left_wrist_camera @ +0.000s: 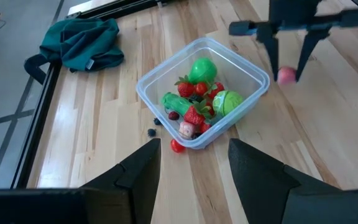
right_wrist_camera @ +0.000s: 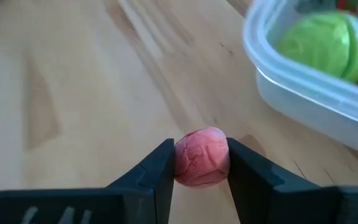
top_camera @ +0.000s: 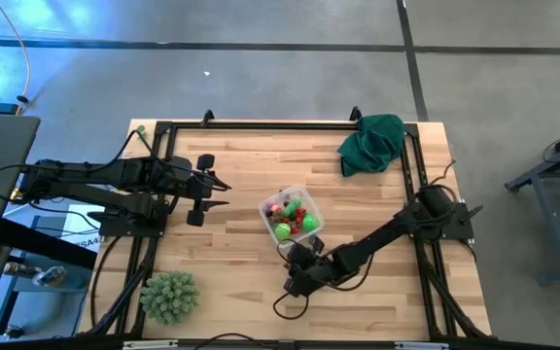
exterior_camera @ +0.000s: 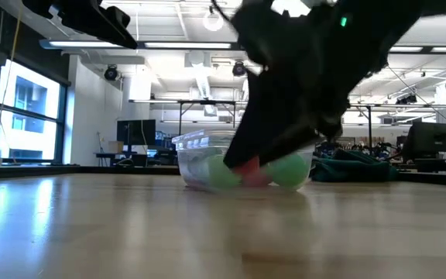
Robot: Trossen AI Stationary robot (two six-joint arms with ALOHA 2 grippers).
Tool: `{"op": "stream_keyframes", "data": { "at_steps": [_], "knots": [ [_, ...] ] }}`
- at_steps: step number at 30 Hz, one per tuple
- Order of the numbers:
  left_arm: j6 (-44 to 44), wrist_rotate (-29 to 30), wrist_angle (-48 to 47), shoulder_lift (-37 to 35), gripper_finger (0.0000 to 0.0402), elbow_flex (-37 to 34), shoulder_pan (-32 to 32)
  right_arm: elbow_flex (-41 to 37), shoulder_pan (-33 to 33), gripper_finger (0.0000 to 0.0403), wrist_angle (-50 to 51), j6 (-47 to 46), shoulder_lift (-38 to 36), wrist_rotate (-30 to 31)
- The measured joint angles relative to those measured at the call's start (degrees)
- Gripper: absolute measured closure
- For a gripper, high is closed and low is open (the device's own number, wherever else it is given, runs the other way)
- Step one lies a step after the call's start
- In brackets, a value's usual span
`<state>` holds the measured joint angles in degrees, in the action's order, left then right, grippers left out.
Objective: Pick and placing Produce into tupperware
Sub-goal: Put the pink peach into the transparent container
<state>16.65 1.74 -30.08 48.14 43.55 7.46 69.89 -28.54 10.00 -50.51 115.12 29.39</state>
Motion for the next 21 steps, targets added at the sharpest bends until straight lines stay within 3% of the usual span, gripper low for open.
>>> {"op": "stream_keyframes", "data": {
  "at_steps": [12,21],
  "knots": [
    [0.0,0.0,0.0,0.0,0.0222,0.0,0.0,0.0,-1.5,0.0286,0.5,12.2,-13.6,4.5],
    [0.0,0.0,0.0,0.0,0.0222,0.0,0.0,0.0,4.5,0.0286,3.4,24.8,-27.6,9.6]
  ]
}}
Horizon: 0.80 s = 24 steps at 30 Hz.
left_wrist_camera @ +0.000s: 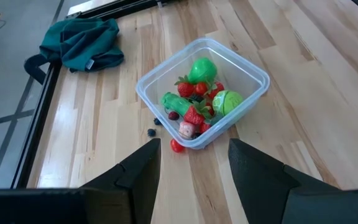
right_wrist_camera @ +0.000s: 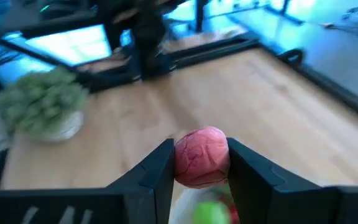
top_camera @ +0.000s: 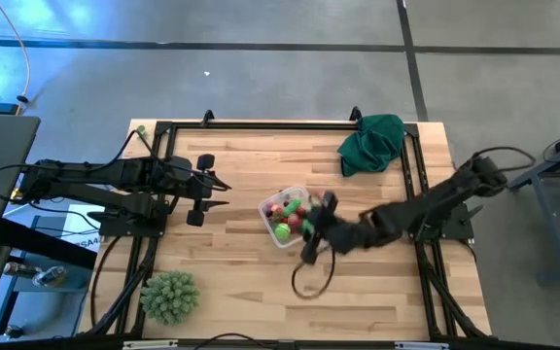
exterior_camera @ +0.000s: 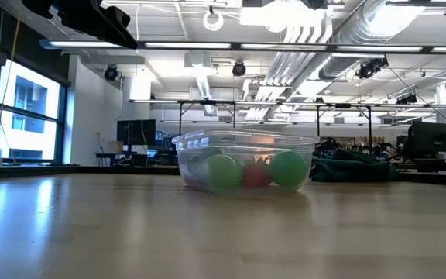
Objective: Pick and placing Produce into tupperware
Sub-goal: Put the pink peach into the transparent container
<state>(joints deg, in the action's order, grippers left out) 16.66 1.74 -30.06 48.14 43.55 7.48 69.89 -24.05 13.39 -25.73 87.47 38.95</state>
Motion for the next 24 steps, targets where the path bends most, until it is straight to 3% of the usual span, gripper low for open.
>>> {"op": "stream_keyframes", "data": {
  "at_steps": [4,8,16,24],
  "knots": [
    [0.0,0.0,0.0,0.0,0.0222,0.0,0.0,0.0,5.9,0.0286,3.9,2.2,-3.6,-1.8],
    [0.0,0.0,0.0,0.0,0.0222,0.0,0.0,0.0,13.1,0.0286,10.3,1.0,-3.4,-10.7],
    [0.0,0.0,0.0,0.0,0.0222,0.0,0.0,0.1,21.1,0.0286,14.7,0.1,7.1,-27.2],
    [0.0,0.0,0.0,0.0,0.0222,0.0,0.0,0.0,23.5,0.0286,12.6,-0.6,15.7,-35.3]
  ]
}}
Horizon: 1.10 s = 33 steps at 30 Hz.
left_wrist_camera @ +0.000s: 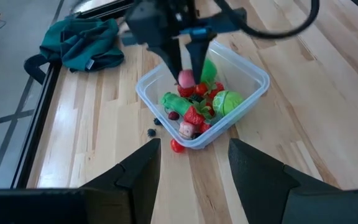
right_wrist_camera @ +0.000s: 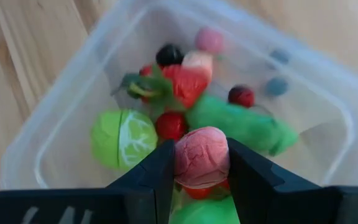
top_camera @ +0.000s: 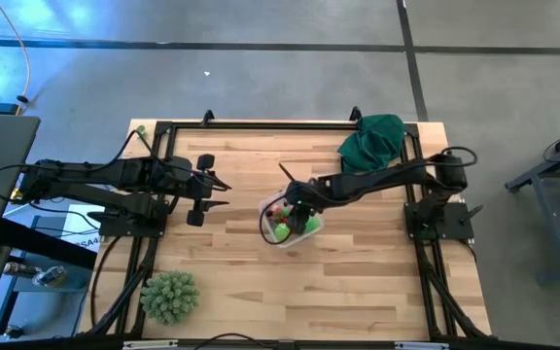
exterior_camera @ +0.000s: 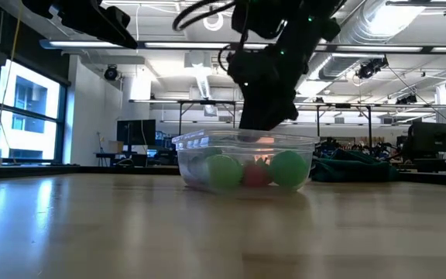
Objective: Pick and placing Produce into tupperware
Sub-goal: Put the pink peach into the transparent container
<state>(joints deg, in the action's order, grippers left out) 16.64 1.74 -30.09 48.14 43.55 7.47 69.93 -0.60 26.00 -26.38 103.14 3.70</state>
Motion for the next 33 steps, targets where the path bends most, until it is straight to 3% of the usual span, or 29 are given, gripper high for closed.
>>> {"op": "stream_keyframes", "data": {
  "at_steps": [33],
  "knots": [
    [0.0,0.0,0.0,0.0,0.0222,0.0,0.0,0.0,-0.1,0.0284,2.0,-0.8,3.1,-0.5]
  ]
}}
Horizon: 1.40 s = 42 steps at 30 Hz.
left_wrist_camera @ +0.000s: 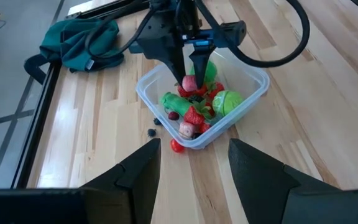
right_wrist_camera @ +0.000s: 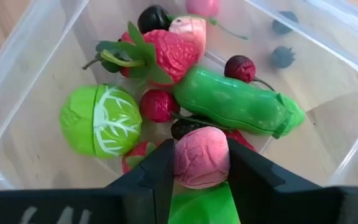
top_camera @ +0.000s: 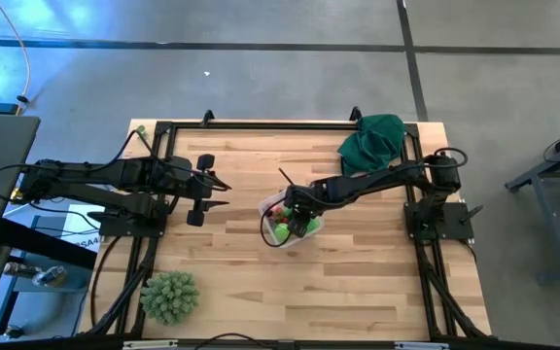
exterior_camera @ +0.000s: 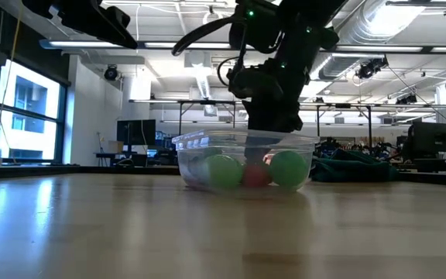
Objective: Pick and placing Produce into tupperware
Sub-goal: Put the pink peach into the transparent container, then adjust the transparent container
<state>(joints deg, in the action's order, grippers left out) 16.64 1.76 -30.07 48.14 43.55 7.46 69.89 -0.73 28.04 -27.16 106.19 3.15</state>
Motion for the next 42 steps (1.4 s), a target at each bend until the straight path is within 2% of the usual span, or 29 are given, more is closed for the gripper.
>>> {"op": "stream_keyframes", "data": {
  "at_steps": [13,26,38,42],
  "knots": [
    [0.0,0.0,0.0,0.0,0.0222,0.0,0.0,0.0,0.0,0.0253,-1.8,0.1,0.0,-0.1],
    [0.0,0.0,0.0,0.0,0.0222,0.0,0.0,0.0,-1.1,0.0251,-3.0,0.1,-2.3,-2.1],
    [0.0,0.0,0.0,0.0,0.0222,0.0,0.0,0.1,-7.3,0.0251,3.0,-3.5,-4.0,3.9],
    [0.0,0.0,0.0,0.0,0.0222,0.0,0.0,0.1,-8.2,0.0251,4.4,-4.6,-3.8,3.1]
  ]
}}
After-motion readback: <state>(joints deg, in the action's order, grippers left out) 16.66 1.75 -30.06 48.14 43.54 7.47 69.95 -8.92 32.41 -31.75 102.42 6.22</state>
